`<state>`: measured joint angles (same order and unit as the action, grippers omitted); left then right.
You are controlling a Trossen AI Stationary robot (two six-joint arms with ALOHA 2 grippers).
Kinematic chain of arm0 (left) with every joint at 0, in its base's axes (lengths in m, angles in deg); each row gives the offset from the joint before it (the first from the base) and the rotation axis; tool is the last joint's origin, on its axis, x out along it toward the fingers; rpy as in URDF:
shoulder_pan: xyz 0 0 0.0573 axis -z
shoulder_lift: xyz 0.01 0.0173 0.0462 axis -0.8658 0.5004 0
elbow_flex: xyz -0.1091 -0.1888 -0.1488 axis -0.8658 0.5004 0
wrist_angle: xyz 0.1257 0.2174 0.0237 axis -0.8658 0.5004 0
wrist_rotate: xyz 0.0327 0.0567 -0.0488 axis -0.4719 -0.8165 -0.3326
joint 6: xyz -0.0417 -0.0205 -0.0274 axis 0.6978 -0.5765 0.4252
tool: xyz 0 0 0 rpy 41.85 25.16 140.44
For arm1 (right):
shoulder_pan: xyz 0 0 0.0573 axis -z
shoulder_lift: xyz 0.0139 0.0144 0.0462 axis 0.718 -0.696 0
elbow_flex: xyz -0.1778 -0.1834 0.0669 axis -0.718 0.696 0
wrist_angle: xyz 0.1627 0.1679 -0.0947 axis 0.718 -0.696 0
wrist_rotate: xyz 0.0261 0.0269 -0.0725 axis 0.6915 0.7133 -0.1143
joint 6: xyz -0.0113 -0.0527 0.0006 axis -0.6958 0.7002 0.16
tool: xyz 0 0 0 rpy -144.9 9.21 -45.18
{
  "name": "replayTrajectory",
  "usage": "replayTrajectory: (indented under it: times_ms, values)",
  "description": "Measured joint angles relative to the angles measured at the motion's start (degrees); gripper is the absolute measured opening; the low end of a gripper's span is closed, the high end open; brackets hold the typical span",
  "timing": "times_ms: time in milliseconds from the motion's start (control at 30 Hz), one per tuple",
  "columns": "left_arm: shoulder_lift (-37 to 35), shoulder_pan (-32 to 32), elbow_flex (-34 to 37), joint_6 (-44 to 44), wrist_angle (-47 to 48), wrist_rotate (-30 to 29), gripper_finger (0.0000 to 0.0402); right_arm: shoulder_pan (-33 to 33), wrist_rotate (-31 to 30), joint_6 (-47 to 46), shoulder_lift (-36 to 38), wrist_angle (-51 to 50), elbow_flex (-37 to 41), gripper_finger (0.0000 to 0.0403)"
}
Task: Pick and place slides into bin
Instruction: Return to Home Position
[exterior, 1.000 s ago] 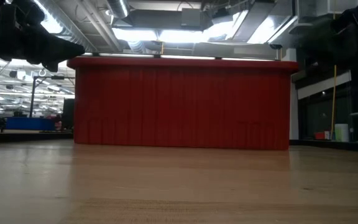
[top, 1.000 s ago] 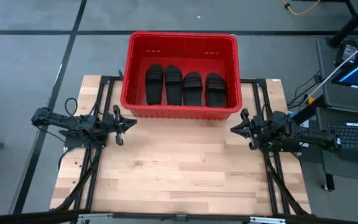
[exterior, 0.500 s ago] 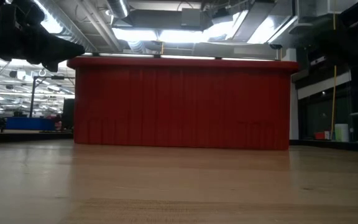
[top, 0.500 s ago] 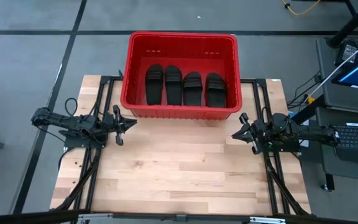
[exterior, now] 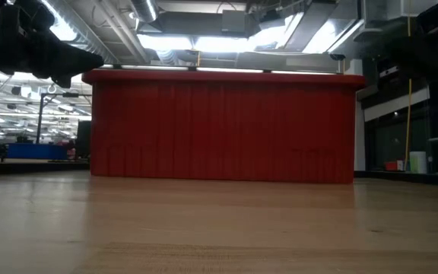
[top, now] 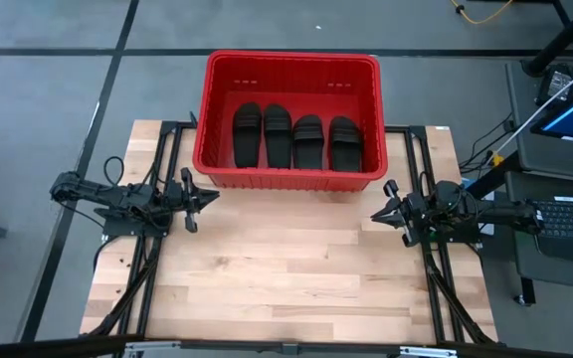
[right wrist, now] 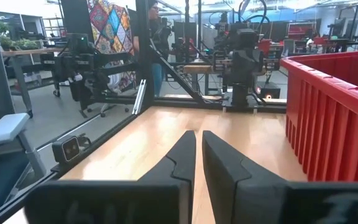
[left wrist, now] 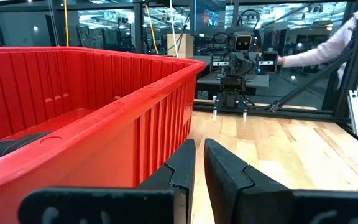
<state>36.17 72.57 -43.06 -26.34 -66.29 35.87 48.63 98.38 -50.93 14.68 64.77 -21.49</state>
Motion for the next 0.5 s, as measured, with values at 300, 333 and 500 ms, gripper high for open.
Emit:
replayTrajectory:
  times_ms: [300,333,500]
  values:
    - [0.0,0.0,0.0,0.0,0.0,0.0,0.0029,0.0,0.0,0.0,0.0,0.0,0.0,0.0032]
    - [0.0,0.0,0.0,0.0,0.0,0.0,0.003,0.0,0.0,0.0,0.0,0.0,0.0,0.0032]
    - [0.0,0.0,0.0,0.0,0.0,0.0,0.0031,0.0,0.0,0.0,0.0,0.0,0.0,0.0032]
